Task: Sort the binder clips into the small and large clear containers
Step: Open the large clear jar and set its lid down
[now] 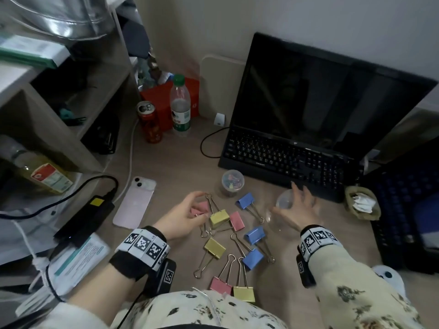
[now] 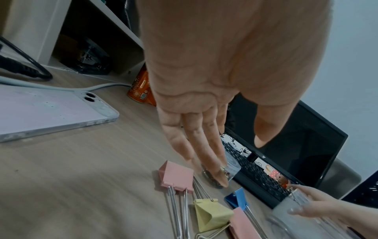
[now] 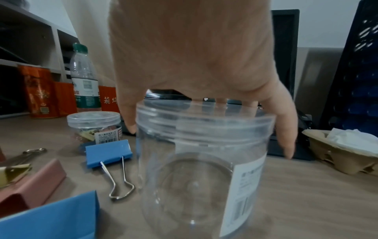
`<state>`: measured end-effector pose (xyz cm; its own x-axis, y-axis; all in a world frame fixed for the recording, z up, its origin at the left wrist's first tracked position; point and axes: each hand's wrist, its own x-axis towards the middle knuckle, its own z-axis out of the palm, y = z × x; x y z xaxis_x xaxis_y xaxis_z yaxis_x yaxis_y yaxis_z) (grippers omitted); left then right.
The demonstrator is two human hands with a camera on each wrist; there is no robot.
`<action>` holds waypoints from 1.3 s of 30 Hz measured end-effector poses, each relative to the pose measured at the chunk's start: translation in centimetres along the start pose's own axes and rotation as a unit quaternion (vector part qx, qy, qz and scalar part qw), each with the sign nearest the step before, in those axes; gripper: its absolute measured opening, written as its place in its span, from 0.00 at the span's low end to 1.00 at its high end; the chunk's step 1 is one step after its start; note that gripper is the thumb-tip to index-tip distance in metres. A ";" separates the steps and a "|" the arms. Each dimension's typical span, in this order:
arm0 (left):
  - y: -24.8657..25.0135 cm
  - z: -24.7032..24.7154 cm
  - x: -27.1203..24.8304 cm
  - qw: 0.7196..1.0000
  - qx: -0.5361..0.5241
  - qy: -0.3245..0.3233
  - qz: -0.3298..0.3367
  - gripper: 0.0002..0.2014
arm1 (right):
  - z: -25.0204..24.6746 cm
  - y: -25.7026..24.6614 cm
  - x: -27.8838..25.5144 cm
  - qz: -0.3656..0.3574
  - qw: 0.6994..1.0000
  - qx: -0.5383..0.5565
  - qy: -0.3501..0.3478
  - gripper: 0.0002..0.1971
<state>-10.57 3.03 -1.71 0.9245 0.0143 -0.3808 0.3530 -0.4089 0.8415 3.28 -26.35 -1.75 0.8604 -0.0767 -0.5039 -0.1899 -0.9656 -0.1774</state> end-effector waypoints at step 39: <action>9.3 0.3 0.1 0.967 -0.171 -0.016 0.190 0.40 | -3.6 -6.7 -11.9 -0.306 0.824 0.470 -0.077 0.32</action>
<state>-7.22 -1.01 5.96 0.9939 -0.1074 -0.0262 0.0205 -0.0534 0.9984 -3.98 -19.90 8.46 0.8742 0.4566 -0.1651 -0.0870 -0.1872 -0.9785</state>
